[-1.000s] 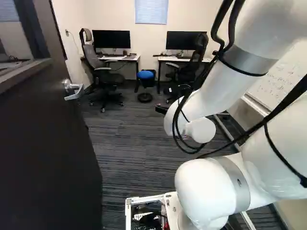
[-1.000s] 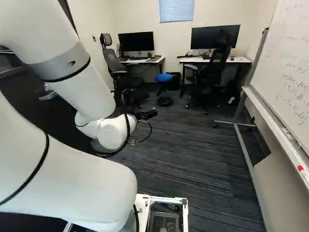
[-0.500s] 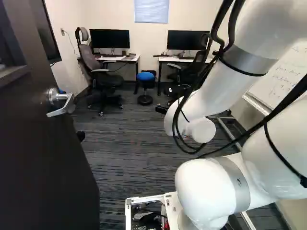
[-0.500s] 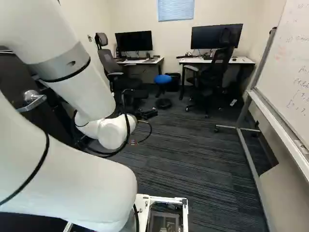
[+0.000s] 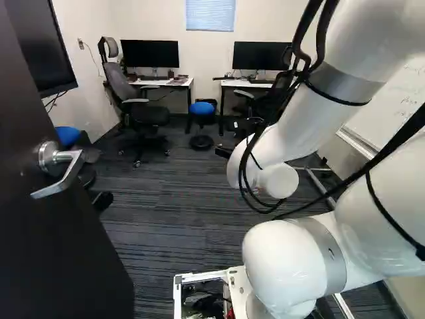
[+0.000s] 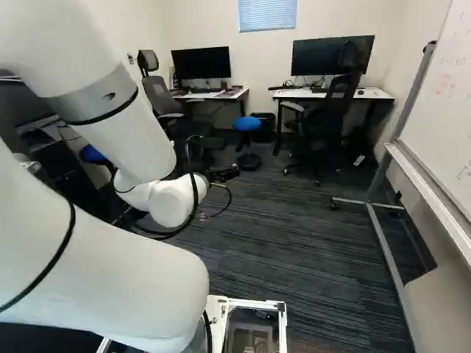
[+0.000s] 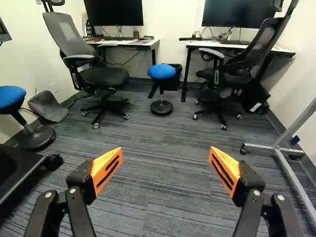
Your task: Open the door and move inside
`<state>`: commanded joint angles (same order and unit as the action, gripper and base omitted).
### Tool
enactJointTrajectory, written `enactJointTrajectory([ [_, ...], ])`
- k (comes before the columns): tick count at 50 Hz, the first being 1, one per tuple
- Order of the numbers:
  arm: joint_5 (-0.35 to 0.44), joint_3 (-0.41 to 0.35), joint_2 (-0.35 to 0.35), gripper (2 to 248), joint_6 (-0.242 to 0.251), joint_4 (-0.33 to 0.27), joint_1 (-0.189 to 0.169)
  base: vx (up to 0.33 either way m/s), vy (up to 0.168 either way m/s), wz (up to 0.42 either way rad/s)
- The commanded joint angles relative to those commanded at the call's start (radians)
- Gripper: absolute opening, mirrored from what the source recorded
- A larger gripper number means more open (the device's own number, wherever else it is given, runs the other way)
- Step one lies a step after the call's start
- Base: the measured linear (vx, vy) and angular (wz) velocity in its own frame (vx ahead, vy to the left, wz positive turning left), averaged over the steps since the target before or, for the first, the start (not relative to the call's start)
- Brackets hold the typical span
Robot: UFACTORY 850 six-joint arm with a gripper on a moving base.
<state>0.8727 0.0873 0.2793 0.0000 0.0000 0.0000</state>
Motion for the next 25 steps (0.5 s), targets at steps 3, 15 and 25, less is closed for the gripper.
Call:
enactJointTrajectory([
  [3, 0.0, 0.0, 0.0, 247, 0.0, 0.0, 0.0, 0.212, 0.004, -0.001],
  [15, 0.0, 0.0, 0.0, 247, 0.0, 0.0, 0.0, 0.213, 0.005, 0.002],
  [25, 0.0, 0.0, 0.0, 247, 0.0, 0.0, 0.0, 0.212, 0.008, 0.004],
])
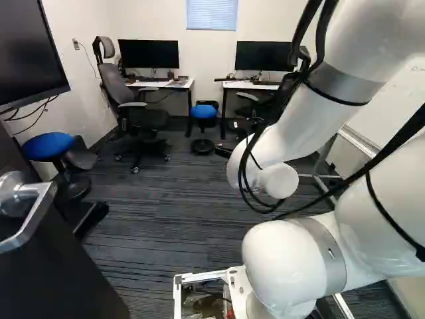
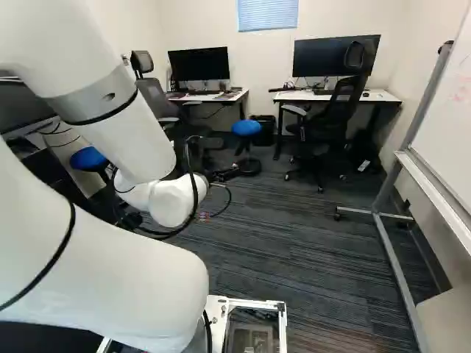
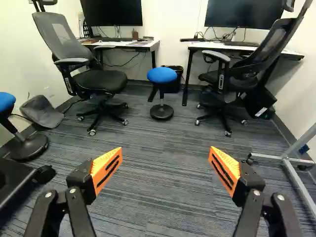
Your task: Open the door and move inside
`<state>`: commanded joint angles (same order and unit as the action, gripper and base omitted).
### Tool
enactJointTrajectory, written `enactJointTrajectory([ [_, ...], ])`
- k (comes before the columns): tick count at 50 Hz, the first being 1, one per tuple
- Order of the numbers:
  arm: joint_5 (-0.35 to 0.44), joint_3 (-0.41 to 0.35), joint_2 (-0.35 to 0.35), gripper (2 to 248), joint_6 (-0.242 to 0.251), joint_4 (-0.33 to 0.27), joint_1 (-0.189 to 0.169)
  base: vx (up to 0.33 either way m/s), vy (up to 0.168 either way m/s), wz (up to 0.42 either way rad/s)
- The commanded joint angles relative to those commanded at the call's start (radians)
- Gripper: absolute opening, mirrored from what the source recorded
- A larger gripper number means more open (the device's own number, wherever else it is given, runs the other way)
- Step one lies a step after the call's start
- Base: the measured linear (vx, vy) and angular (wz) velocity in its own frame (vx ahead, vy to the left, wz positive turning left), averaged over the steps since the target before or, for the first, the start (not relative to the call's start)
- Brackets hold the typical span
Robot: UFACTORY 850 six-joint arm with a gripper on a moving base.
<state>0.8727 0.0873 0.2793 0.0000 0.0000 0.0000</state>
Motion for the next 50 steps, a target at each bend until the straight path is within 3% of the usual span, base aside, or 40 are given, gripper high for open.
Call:
enactJointTrajectory([
  [50, 0.0, 0.0, 0.0, 247, 0.0, 0.0, 0.0, 0.207, 0.007, 0.003],
])
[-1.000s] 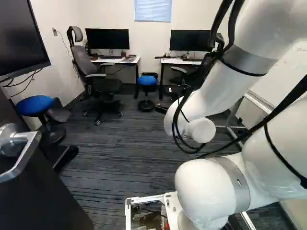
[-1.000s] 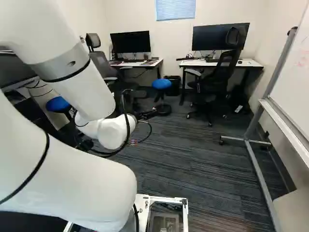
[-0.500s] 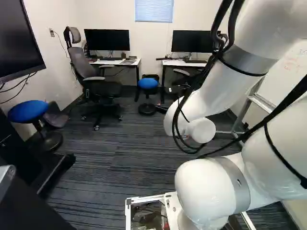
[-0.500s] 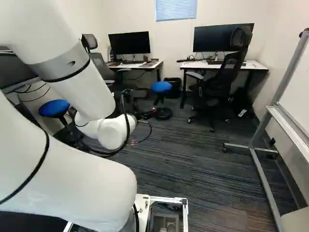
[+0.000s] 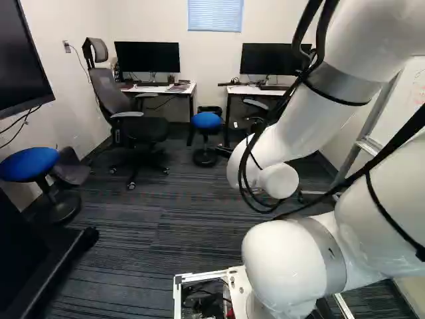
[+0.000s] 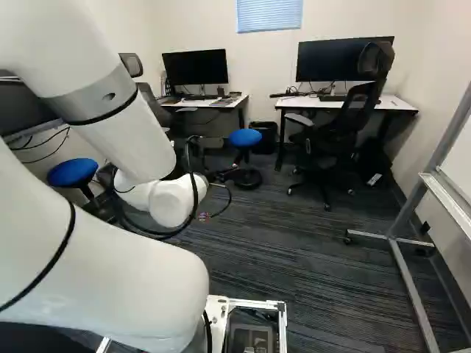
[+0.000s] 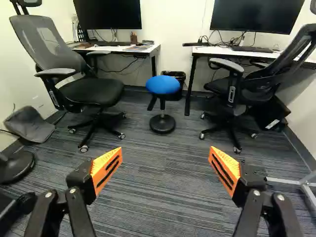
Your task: Open the door and move inside
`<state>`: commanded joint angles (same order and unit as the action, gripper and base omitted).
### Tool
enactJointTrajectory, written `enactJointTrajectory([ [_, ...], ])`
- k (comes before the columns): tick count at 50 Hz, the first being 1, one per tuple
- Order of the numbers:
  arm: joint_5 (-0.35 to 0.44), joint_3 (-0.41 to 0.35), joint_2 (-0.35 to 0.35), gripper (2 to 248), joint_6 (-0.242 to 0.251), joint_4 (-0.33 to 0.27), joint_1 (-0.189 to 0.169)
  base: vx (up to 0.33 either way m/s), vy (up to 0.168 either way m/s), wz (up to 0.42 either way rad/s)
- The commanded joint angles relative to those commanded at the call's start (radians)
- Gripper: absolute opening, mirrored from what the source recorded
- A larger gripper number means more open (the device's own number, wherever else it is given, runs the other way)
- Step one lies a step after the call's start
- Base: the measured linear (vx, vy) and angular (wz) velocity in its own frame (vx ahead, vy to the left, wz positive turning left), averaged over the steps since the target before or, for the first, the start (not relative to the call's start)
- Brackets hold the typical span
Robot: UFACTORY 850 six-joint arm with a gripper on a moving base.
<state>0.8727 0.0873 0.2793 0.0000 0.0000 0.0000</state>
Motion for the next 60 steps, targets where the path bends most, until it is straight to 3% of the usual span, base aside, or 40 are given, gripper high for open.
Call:
enactJointTrajectory([
  [60, 0.0, 0.0, 0.0, 247, 0.0, 0.0, 0.0, 0.198, 0.016, -0.011],
])
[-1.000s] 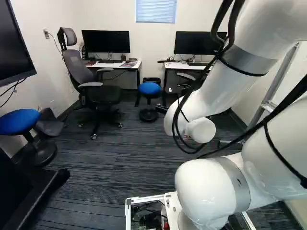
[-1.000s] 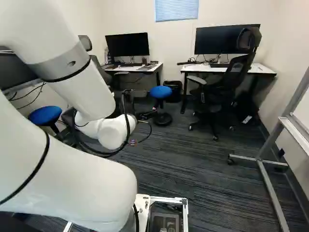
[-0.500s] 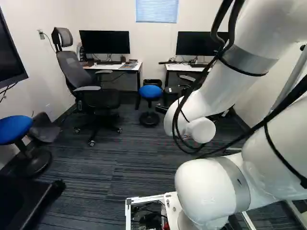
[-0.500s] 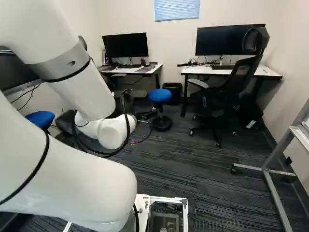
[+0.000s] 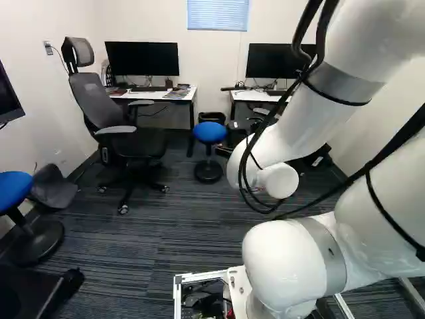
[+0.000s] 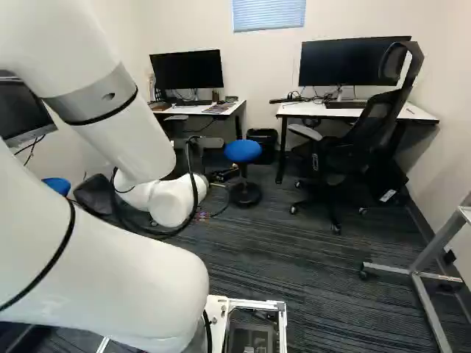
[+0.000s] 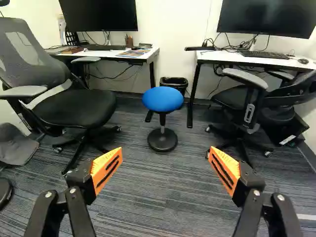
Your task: Open the door and move inside
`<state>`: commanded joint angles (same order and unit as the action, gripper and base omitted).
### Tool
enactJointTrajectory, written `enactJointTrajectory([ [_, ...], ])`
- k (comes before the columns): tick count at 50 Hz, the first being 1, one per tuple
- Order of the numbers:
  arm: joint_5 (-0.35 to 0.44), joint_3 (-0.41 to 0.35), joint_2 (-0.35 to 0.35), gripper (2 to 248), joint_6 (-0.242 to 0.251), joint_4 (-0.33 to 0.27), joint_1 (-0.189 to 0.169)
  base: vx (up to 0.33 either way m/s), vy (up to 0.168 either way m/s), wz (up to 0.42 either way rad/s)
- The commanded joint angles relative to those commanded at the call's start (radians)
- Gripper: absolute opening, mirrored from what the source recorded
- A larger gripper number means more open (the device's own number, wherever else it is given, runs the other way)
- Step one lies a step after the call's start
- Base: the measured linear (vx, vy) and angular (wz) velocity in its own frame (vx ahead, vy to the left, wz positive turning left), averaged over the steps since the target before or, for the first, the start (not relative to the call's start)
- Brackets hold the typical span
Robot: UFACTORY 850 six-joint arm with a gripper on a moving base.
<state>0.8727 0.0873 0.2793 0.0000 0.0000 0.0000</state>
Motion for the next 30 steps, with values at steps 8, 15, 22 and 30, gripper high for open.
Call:
enactJointTrajectory([
  [8, 0.0, 0.0, 0.0, 247, 0.0, 0.0, 0.0, 0.002, -0.002, -0.001],
  [15, 0.0, 0.0, 0.0, 247, 0.0, 0.0, 0.0, -0.013, -0.002, 0.001],
  [22, 0.0, 0.0, 0.0, 247, 0.0, 0.0, 0.0, 0.0, 0.0, 0.0],
  [30, 0.0, 0.0, 0.0, 247, 0.0, 0.0, 0.0, 0.0, 0.0, 0.0],
])
